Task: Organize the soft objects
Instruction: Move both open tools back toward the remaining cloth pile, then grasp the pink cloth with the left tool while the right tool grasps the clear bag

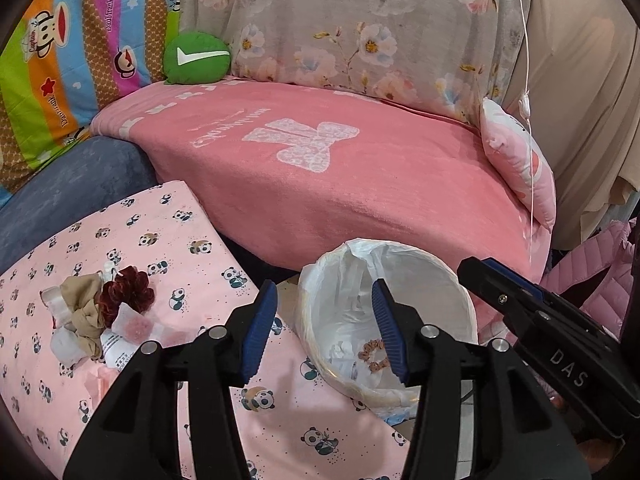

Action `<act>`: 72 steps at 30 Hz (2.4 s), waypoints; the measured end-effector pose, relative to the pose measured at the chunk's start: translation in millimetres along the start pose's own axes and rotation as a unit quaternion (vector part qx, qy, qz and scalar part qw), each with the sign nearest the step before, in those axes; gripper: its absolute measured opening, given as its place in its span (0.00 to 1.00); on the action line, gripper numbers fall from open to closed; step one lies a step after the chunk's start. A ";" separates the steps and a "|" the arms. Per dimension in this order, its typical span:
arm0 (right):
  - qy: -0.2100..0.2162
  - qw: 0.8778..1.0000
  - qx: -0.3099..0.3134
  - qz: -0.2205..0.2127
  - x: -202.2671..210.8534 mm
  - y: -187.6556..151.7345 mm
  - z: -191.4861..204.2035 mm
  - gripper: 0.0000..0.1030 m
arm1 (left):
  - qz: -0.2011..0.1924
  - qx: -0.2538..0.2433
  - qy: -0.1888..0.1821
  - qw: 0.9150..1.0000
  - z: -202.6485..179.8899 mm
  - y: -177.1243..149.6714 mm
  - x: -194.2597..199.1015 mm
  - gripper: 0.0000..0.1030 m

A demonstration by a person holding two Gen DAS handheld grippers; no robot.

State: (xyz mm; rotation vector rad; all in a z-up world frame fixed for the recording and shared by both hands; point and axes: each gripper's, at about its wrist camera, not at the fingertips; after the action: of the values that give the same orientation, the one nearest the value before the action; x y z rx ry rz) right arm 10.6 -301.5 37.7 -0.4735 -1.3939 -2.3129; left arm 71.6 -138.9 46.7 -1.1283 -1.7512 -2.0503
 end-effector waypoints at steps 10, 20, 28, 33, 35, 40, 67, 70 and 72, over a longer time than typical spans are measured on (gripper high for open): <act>0.020 0.999 0.028 0.018 -14.1 -9.4 43.1 0.29 | 0.004 0.035 0.029 0.999 45.9 -12.5 7.5 0.47; 0.045 0.996 0.058 0.052 -39.3 -28.7 96.4 0.31 | 0.027 0.092 0.084 0.992 115.5 -40.8 9.4 0.54; 0.061 0.991 0.070 0.091 -69.8 -51.5 132.8 0.31 | 0.057 0.132 0.127 0.981 170.6 -71.1 3.6 0.55; 0.068 0.988 0.081 0.111 -89.5 -65.5 151.9 0.31 | 0.077 0.156 0.142 0.975 200.3 -89.2 -2.2 0.55; 0.070 0.987 0.085 0.120 -99.2 -71.7 158.9 0.31 | 0.084 0.164 0.146 0.972 208.6 -95.2 -5.7 0.55; 0.068 0.983 0.092 0.143 -125.7 -86.3 171.2 0.31 | 0.105 0.185 0.148 0.966 227.8 -109.2 -17.2 0.55; 0.019 0.975 0.057 0.212 -233.3 -104.8 129.2 0.32 | 0.151 0.195 0.084 0.966 229.3 -126.7 -58.7 0.26; 0.026 0.973 0.050 0.222 -238.4 -110.2 123.0 0.32 | 0.152 0.194 0.081 0.966 228.0 -127.2 -58.2 0.16; 0.034 0.973 0.049 0.224 -238.7 -111.6 120.8 0.27 | 0.150 0.192 0.082 0.966 227.0 -126.4 -56.1 0.11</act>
State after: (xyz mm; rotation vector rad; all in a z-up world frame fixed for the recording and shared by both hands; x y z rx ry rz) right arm 171.1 -108.2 -106.9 -0.6028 -1.2133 -1.8710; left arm 124.9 85.3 -85.9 -0.9982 -1.6809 -1.5004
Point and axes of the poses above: each gripper's, at about its wrist camera, not at the fingertips, and x roughly against the way its jaws point, z to its left, y to its top, and after that the axes turned 13 degrees about y, right-handed
